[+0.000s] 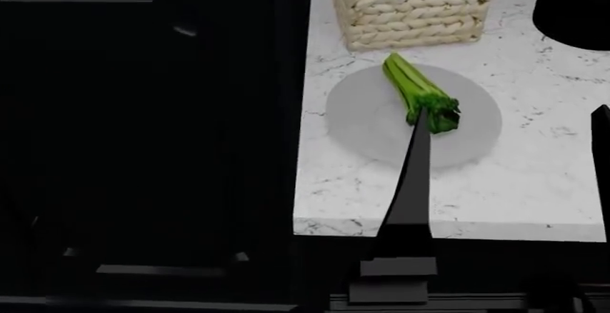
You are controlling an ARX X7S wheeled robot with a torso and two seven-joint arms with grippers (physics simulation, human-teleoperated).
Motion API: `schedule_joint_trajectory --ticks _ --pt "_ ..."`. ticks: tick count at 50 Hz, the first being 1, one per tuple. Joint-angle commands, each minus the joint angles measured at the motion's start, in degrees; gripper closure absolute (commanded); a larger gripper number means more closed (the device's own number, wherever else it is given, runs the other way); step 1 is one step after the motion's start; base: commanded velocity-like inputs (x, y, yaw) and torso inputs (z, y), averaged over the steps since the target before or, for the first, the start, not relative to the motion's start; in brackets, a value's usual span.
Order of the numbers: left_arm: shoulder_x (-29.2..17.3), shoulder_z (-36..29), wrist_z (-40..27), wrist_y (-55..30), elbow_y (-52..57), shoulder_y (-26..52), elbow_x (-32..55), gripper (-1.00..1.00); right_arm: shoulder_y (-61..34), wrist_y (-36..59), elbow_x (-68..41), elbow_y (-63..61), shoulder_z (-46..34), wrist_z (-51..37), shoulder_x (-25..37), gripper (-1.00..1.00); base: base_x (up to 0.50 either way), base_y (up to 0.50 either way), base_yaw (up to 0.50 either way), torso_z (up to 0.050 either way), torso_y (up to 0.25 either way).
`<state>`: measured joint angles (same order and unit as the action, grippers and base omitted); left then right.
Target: Pick the celery from the counter and place it in the microwave.
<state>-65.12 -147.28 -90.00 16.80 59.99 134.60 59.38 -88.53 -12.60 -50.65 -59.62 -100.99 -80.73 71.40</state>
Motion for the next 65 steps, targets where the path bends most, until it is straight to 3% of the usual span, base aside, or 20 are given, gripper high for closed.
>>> schedule_joint_trajectory --ticks 1,14,29,48,51,65 --pt "-0.77 -2.91 0.0 1.19 0.01 0.38 -2.36 -1.0 -3.3 -1.35 0.45 0.22 -4.29 -0.85 0.07 -1.0 0.24 -0.09 0.0 0.0 0.0" --pt "-0.33 -0.15 0.0 0.88 0.01 0.38 -0.75 -1.0 -3.42 -2.5 0.22 0.87 -4.71 -0.28 0.38 -1.0 0.23 -0.15 0.0 0.0 0.0" --pt "-1.29 -4.32 0.0 2.13 0.01 0.38 -4.46 -1.0 -3.1 -2.21 0.31 1.64 -4.53 -0.53 -0.99 -1.0 0.19 -0.04 0.0 0.0 0.001" --pt "0.54 -0.01 0.0 1.08 0.01 0.38 -2.15 -1.0 -3.37 -3.61 -1.72 2.88 -4.55 1.46 0.44 -1.0 0.17 0.0 0.0 0.0 0.001" --pt "2.13 -4.08 0.0 4.54 0.01 0.38 -5.1 -1.0 -3.1 -3.67 -1.52 2.8 -4.65 1.52 0.58 -1.0 0.17 0.0 0.0 0.0 0.0" --pt "1.29 -4.15 0.0 4.09 0.01 0.38 -5.13 -1.0 -3.67 -2.77 -3.39 3.26 -4.74 3.28 0.79 -1.0 0.15 0.0 0.0 0.0 0.001"
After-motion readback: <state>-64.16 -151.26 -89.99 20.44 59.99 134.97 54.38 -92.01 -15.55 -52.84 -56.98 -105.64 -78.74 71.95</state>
